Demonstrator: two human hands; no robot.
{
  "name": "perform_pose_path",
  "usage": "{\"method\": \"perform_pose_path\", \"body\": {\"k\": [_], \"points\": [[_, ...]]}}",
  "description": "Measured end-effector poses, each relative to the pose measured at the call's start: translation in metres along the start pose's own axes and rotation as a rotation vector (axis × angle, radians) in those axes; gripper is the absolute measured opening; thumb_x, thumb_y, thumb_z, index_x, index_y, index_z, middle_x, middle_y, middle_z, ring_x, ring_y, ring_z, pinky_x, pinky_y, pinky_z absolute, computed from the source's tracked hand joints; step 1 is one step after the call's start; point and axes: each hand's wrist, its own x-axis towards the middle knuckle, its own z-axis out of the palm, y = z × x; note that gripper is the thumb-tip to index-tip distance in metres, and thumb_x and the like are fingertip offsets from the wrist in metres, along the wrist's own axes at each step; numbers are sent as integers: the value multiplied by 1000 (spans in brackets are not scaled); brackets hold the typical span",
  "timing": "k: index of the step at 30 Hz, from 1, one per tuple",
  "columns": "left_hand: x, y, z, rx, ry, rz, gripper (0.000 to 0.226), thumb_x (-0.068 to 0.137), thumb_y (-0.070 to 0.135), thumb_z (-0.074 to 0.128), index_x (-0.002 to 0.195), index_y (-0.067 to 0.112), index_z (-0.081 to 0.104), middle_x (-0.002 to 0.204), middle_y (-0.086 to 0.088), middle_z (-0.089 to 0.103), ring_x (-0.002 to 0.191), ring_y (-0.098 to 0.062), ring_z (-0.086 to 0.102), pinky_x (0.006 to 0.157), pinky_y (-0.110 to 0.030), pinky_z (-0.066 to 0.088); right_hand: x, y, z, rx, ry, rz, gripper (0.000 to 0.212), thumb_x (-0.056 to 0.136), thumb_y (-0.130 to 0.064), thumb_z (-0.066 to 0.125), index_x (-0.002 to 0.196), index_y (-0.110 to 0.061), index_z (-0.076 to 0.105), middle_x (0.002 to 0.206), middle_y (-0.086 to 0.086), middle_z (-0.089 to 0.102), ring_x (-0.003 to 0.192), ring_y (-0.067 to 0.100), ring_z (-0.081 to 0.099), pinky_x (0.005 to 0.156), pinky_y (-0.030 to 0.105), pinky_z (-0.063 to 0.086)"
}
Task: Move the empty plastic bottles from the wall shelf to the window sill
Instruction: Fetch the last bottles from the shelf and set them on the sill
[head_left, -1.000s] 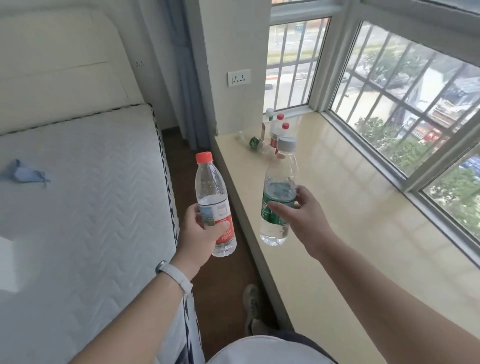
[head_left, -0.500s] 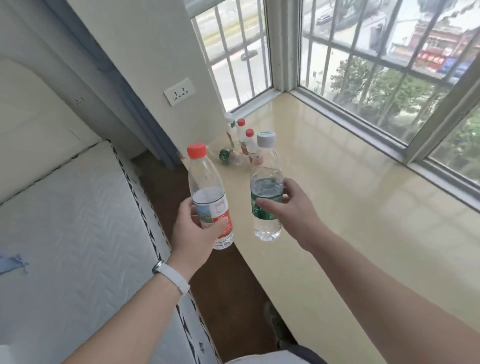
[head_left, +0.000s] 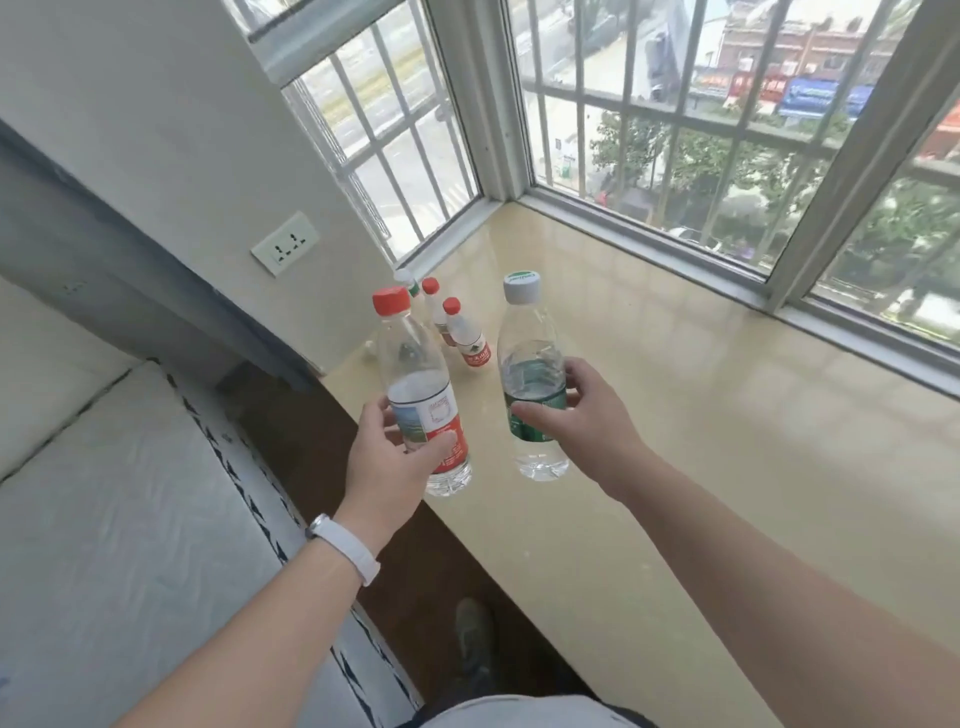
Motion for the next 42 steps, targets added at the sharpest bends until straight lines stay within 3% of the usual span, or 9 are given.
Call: {"method": "perform_pose_path", "body": {"k": [7, 13, 19, 22, 27, 30, 33, 38, 42], "points": [[71, -11, -12, -22, -143, 35, 67, 80, 22, 83, 135, 27, 45, 120, 9, 59, 103, -5, 59, 75, -18, 48, 25, 5, 31, 23, 172, 42, 44, 70, -31, 82, 106, -38, 59, 101, -10, 67, 77, -2, 66, 77, 29, 56], [159, -31, -27, -32, -351, 98, 65, 76, 17, 85, 130, 23, 49, 117, 6, 62, 106, -10, 61, 80, -23, 50, 53, 1, 79, 14, 410, 120, 44, 73, -27, 82, 110, -30, 59, 98, -12, 64, 69, -10, 62, 67, 19, 46], [244, -50, -41, -50, -549, 151, 62, 73, 22, 87, 124, 25, 52, 113, 9, 65, 104, -13, 65, 90, -38, 56, 82, -7, 138, 9, 651, 218, 41, 73, -26, 82, 106, -31, 59, 99, -10, 68, 70, -10, 62, 67, 18, 45], [272, -53, -39, -64, -640, 178, 60, 74, 19, 86, 122, 25, 50, 113, 10, 63, 105, -15, 65, 85, -31, 55, 90, -11, 155, 3, 748, 242, 44, 71, -27, 83, 106, -33, 58, 97, -12, 69, 74, -8, 62, 68, 19, 45], [297, -58, -25, -38, -787, 198, 68, 67, 31, 86, 124, 29, 47, 115, 9, 64, 104, -13, 66, 89, -35, 56, 94, -11, 166, -16, 862, 283, 45, 70, -27, 84, 106, -31, 56, 99, -14, 68, 89, 4, 64, 74, 26, 50], [301, -58, -10, -29, -858, 200, 60, 72, 17, 84, 114, 39, 47, 111, 8, 65, 98, -10, 67, 79, -25, 55, 92, -6, 168, -20, 910, 310, 44, 71, -27, 84, 104, -29, 54, 101, -13, 65, 94, 4, 62, 80, 30, 52], [303, -60, 10, -10, -907, 222, 58, 76, 12, 83, 116, 32, 47, 107, 9, 65, 94, -7, 67, 70, -14, 51, 93, 8, 164, -17, 946, 352, 43, 70, -29, 83, 100, -29, 53, 100, -13, 66, 96, 4, 61, 82, 31, 52], [306, -77, 47, 40, -921, 219, 55, 75, 8, 83, 115, 24, 48, 101, 9, 65, 83, 4, 66, 63, -6, 47, 104, 46, 155, -1, 953, 419, 42, 70, -31, 83, 98, -34, 52, 99, -15, 64, 95, 1, 62, 82, 30, 52], [311, -102, 79, 83, -893, 213, 55, 73, 10, 85, 103, 35, 46, 99, 12, 63, 78, 8, 64, 69, -11, 50, 119, 83, 147, 6, 926, 445, 42, 73, -27, 82, 98, -34, 48, 98, -16, 61, 92, -3, 60, 71, 21, 46]]}}
